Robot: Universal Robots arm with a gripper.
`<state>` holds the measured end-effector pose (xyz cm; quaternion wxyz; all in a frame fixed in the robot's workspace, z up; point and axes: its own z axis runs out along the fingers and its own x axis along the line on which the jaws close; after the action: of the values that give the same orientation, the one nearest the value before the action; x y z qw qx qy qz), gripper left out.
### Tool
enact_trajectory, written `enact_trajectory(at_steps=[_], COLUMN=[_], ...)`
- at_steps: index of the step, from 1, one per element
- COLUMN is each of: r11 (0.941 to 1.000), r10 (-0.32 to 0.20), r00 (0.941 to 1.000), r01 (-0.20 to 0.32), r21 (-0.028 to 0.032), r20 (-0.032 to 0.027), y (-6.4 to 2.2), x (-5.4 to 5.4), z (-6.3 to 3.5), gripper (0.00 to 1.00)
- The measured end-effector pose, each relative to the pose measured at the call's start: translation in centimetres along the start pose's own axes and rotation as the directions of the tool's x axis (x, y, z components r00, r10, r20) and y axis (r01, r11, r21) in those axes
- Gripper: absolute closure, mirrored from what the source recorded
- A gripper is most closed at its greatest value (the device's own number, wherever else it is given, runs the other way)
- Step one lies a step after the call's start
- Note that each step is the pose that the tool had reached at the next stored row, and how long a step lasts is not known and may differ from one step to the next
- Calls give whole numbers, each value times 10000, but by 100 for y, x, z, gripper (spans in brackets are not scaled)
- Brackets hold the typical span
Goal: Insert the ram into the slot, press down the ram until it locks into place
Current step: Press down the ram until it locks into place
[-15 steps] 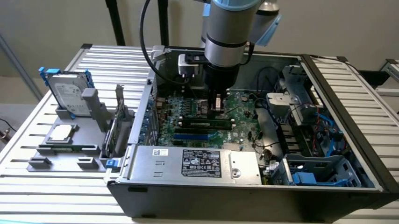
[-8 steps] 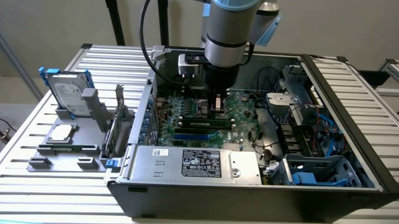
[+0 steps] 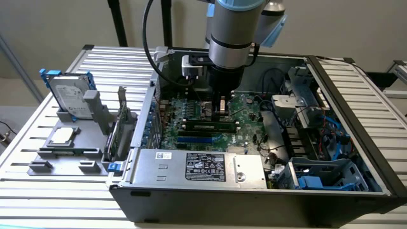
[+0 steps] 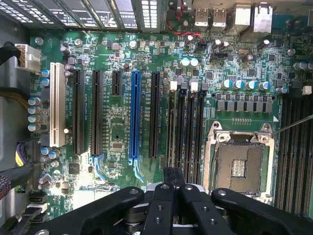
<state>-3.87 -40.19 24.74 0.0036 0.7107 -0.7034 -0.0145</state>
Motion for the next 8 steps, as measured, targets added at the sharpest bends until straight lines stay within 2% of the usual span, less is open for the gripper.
enact_trajectory(at_steps=[8], r11=[10000], r10=[1], r00=[10000], r01=[-1], r21=[7], r20=[-2], y=[16], x=[-8], z=[15], gripper=[90])
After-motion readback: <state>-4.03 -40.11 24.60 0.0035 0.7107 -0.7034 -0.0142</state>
